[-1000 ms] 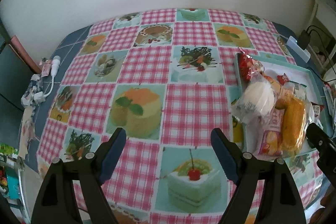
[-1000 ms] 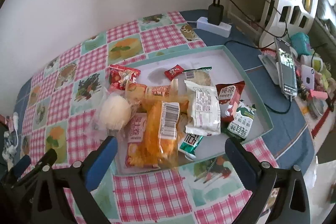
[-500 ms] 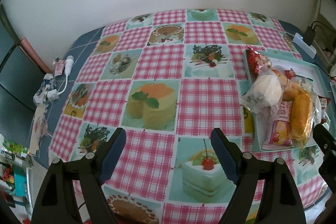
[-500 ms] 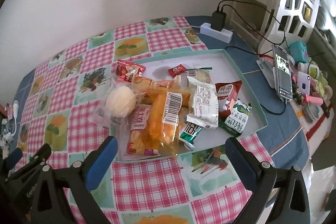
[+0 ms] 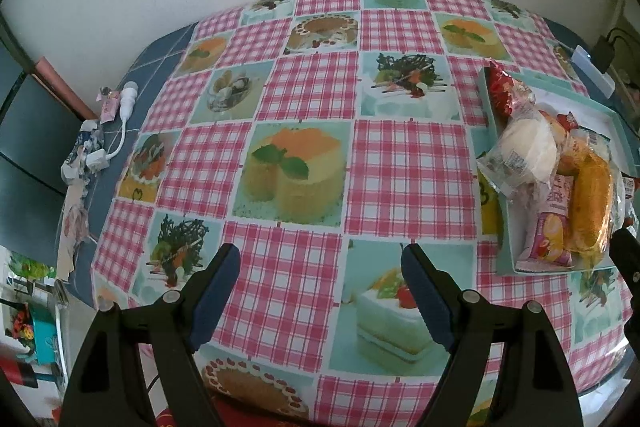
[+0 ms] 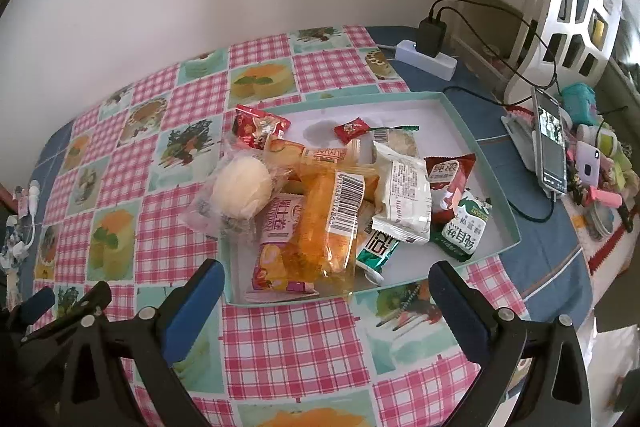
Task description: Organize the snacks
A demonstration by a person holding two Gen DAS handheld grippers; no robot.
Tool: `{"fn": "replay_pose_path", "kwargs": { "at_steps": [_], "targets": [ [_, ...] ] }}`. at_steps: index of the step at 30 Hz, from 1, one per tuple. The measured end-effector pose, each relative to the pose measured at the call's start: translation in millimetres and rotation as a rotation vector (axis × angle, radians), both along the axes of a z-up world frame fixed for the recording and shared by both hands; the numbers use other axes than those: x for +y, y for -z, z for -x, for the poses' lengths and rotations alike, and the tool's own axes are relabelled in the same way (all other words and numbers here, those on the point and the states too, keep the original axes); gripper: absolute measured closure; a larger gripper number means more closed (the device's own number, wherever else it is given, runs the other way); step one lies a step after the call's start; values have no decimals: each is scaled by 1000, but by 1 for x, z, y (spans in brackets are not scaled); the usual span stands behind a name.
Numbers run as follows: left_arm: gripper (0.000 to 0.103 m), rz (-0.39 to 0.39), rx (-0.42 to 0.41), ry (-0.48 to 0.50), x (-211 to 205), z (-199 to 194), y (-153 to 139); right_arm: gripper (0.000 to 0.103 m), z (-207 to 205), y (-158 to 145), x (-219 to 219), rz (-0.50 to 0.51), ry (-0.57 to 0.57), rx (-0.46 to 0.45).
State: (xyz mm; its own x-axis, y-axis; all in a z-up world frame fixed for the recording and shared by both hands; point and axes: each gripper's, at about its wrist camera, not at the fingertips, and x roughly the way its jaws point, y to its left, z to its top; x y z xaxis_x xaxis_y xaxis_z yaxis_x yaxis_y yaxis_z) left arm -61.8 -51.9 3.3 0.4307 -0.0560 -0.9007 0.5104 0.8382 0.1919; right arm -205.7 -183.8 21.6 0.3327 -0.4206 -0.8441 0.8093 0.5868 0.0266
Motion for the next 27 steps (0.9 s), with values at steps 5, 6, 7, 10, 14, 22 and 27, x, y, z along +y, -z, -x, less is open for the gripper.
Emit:
{"fn": "replay_pose_path", "kwargs": {
  "at_steps": [5, 6, 7, 10, 14, 22, 27],
  "targets": [
    [20, 0, 1, -2, -1, 0, 0, 0, 1, 0, -1, -5, 5, 2],
    [20, 0, 1, -3, -1, 0, 0, 0, 1, 1, -1, -6, 6, 3],
    [20, 0, 2, -2, -1, 0, 0, 0, 1, 1, -1, -7, 6, 5],
    [20, 1, 4, -3, -1, 0, 0, 0, 0, 2, -1, -11, 7, 9],
    [20, 2, 5, -2, -2, 0, 0, 0, -1, 3, -1, -16, 8, 14],
    [20, 2, 6, 0, -1, -1, 0, 0, -2, 4, 0, -19, 4, 18],
    [20, 0, 7, -1, -2, -1, 0, 0, -2, 4, 1, -18, -1, 18]
  ]
}}
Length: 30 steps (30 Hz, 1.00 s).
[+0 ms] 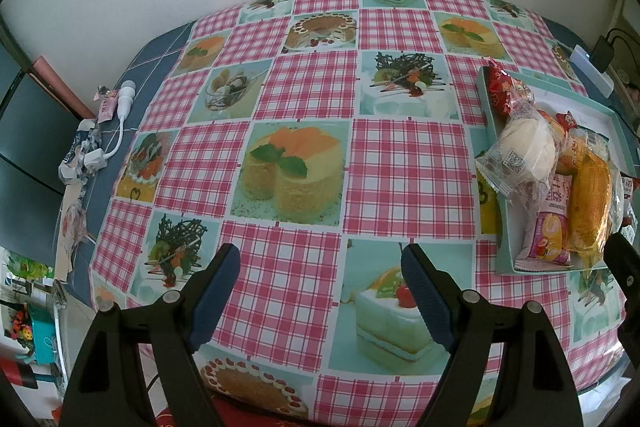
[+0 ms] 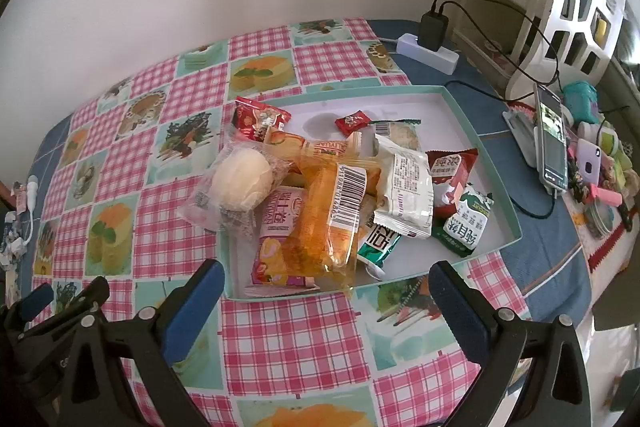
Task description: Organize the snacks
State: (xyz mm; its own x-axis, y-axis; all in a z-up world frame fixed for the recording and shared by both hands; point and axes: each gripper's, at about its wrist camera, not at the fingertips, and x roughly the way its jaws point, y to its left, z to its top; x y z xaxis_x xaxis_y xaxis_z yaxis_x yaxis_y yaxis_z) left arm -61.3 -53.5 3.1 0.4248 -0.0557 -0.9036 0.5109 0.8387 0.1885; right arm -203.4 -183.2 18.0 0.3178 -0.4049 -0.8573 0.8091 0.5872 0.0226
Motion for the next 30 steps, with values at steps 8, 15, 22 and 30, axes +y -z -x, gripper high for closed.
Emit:
{"fn": "replay_pose_path", "kwargs": {
  "at_steps": [8, 15, 22, 30],
  "targets": [
    [20, 1, 1, -1, 0, 0, 0, 0, -1, 0, 0, -4, -5, 1],
    [20, 1, 2, -3, -1, 0, 0, 0, -1, 0, 1, -4, -4, 2],
    [20, 0, 5, -1, 0, 0, 1, 0, -2, 0, 2, -4, -1, 1],
    [20, -1, 19, -10, 0, -1, 2, 0, -2, 0, 2, -5, 1, 2]
  ]
}}
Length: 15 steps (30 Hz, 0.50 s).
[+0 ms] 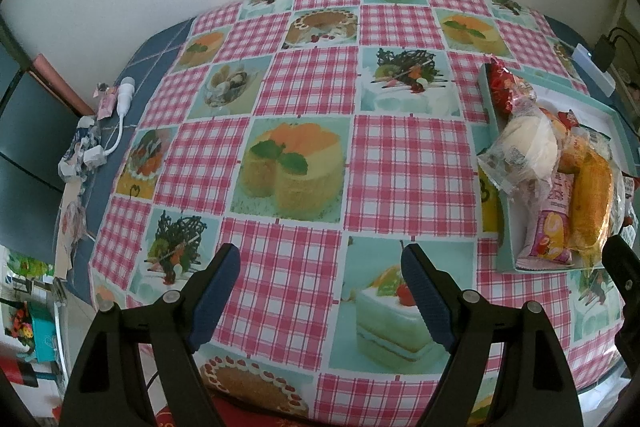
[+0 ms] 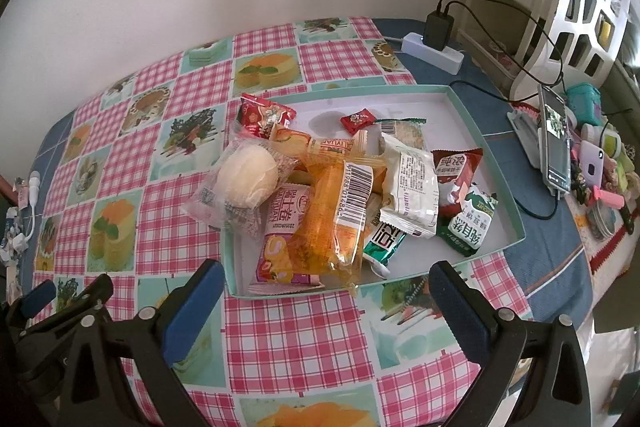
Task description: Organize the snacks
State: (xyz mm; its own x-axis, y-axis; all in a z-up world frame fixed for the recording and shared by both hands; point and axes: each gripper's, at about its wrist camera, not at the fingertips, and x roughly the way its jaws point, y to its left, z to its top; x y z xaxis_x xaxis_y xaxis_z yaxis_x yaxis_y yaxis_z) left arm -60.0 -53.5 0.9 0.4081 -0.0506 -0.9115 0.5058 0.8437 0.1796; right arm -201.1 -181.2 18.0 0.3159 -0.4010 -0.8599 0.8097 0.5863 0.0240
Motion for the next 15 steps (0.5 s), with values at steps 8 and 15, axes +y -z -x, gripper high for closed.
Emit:
{"fn": "replay_pose_path", "kwargs": {
  "at_steps": [8, 15],
  "targets": [
    [20, -2, 9, 13, 2, -1, 1, 0, -1, 0, 1, 0, -1, 1],
    [20, -5, 10, 17, 2, -1, 1, 0, -2, 1, 2, -1, -4, 2]
  ]
}}
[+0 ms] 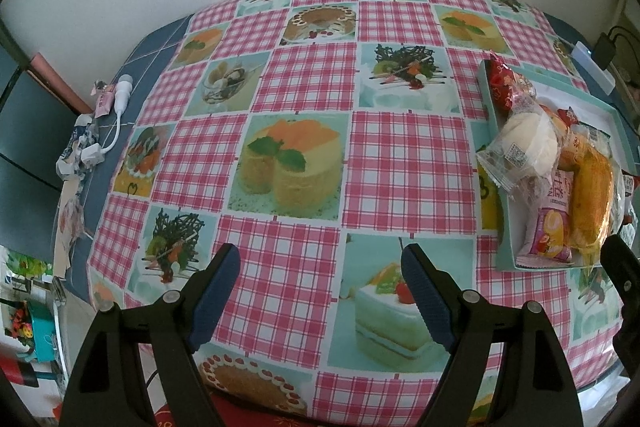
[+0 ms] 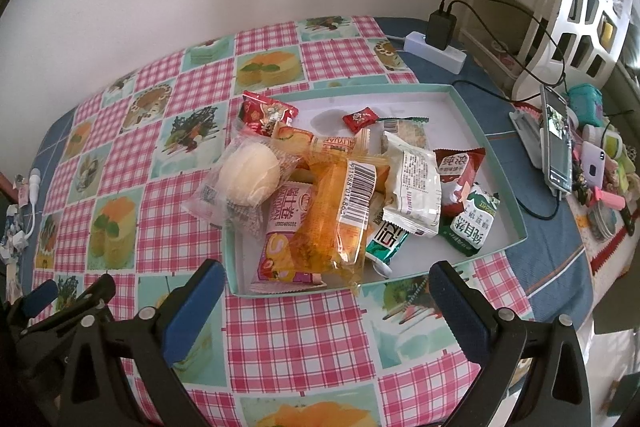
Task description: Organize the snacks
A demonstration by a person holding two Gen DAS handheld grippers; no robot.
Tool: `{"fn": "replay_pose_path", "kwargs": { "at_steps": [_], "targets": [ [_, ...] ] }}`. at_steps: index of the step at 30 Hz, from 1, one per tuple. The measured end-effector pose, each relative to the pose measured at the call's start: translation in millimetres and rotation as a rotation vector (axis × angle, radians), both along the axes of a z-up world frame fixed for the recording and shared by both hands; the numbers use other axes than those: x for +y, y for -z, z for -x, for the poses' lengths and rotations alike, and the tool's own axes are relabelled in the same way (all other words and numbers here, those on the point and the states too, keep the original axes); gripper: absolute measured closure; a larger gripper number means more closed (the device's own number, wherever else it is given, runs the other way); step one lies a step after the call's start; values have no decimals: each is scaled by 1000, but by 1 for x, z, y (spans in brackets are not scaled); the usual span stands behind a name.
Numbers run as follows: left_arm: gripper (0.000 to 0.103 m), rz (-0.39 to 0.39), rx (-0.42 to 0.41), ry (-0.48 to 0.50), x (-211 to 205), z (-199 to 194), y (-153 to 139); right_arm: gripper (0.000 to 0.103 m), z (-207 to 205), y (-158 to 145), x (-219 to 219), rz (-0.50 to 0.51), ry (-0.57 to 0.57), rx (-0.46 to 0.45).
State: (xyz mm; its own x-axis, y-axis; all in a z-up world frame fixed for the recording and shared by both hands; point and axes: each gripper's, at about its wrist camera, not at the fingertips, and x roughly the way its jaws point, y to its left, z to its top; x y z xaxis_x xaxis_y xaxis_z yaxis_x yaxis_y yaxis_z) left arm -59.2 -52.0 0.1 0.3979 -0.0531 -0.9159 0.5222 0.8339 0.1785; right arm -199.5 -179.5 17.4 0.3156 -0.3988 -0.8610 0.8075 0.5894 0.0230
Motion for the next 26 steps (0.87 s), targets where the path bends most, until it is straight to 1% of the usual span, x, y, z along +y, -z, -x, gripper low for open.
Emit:
{"fn": "replay_pose_path", "kwargs": {
  "at_steps": [21, 26],
  "targets": [
    [20, 2, -2, 0, 0, 0, 0, 0, 1, 2, -1, -6, -4, 3],
    [20, 22, -1, 4, 2, -1, -2, 0, 1, 2, 0, -6, -2, 3]
  ]
}}
